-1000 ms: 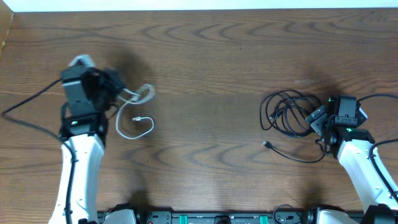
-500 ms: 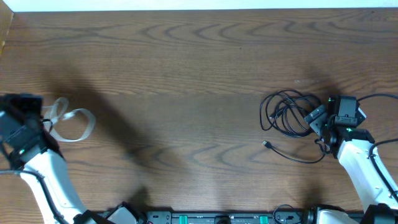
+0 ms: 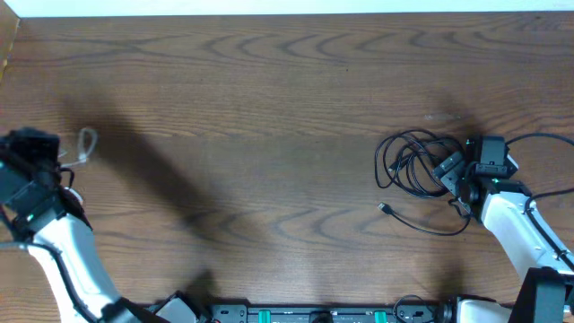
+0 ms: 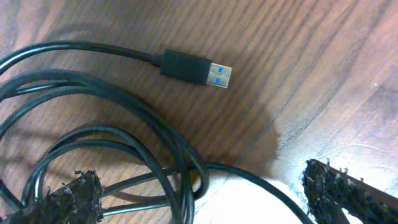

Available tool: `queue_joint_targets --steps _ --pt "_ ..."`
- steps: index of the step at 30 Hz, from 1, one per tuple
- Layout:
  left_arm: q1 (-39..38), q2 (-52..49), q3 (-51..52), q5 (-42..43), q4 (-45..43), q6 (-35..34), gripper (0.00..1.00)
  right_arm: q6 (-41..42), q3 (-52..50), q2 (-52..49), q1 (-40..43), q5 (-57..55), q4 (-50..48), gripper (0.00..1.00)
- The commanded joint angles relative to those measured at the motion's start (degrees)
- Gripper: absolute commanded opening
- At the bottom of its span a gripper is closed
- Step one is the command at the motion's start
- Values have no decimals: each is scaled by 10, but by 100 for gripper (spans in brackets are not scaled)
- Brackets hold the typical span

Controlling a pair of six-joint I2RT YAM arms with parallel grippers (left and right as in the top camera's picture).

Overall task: Untangle cables
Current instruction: 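Lay the freed white cable on the table's left side with the left gripper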

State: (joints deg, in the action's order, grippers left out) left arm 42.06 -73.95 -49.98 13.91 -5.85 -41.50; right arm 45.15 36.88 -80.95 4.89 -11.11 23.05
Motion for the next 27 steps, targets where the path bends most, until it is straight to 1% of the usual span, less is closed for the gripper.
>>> queue_joint_targets --steps 1,3,4,6,8,11,12,17,23,25,26,27 --pt "-36 -53 -9 79 -19 -36 8 0 1 -2 -5 -2 -1 99" --pt "-56 -80 -9 109 -54 -33 8 -3 1 -2 -5 -5 -1 99" --pt "-65 -92 -9 109 -68 -30 8 -8 1 -2 -5 -5 -1 99" --pt "-73 -109 -9 106 -70 -3 7 -16 1 -2 -5 -5 -1 99" --pt "-74 -122 -9 90 -48 12 8 -16 1 -2 -5 -6 -1 99" --pt "-66 -128 -9 12 8 12 7 -16 1 -2 -5 -6 -1 99" --pt "-61 -126 -9 -2 20 11 7 -16 1 -2 -5 -6 -1 99" --pt "-32 -99 -9 -5 41 11 8 -16 1 -2 -5 -5 -1 99" --pt "4 -64 -9 -5 51 -50 8 -16 1 -2 -5 -5 -1 99" --pt "14 -55 -9 -5 63 -52 17 -15 1 -2 -5 -5 -1 99" --pt "24 -48 -9 -5 77 -52 47 -15 1 -2 -5 -5 -1 99" --pt "31 -45 -9 -6 85 -60 55 -15 1 -2 -5 -5 -1 99"
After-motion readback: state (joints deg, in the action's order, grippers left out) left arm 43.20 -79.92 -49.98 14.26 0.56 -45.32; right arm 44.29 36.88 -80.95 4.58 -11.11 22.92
